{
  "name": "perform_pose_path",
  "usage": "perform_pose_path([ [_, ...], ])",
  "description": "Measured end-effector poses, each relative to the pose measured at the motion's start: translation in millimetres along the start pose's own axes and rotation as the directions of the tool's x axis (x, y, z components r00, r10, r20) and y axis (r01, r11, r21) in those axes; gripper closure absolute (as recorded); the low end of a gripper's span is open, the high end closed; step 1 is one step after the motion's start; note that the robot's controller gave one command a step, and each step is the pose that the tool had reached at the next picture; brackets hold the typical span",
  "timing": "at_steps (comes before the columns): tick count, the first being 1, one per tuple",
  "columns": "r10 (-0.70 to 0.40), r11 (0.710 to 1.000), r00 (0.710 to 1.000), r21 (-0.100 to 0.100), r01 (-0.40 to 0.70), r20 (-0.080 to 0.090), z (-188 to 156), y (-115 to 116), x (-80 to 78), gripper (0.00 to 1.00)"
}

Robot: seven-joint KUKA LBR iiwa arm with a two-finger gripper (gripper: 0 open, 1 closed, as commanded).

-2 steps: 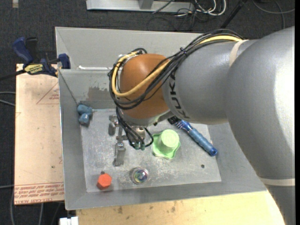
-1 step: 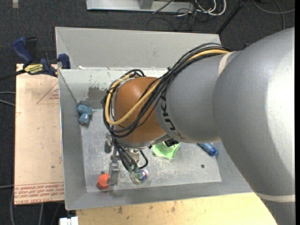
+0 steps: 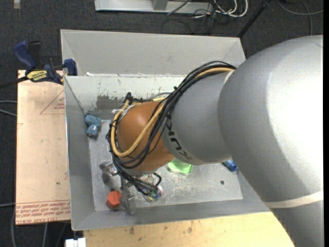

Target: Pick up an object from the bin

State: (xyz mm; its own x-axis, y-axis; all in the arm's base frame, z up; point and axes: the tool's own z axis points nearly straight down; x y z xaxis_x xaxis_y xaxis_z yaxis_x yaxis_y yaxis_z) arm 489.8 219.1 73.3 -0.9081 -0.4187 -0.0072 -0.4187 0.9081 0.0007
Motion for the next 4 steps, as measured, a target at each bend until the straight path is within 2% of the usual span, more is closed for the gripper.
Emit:
perform_pose_path([
  [1,0.002,1.000,1.000,-0.001,-0.002,-0.004,2.5,0.1,2.2,1.00],
  [2,0.003,1.000,1.000,0.001,-0.003,0.001,2.1,-1.2,-0.1,0.00],
  [3,-0.120,0.993,0.993,-0.001,0.120,0.005,-97.2,19.9,-25.1,0.00],
  [4,-0.227,0.974,0.974,-0.003,0.227,-0.010,-9.5,25.7,-11.5,0.00],
])
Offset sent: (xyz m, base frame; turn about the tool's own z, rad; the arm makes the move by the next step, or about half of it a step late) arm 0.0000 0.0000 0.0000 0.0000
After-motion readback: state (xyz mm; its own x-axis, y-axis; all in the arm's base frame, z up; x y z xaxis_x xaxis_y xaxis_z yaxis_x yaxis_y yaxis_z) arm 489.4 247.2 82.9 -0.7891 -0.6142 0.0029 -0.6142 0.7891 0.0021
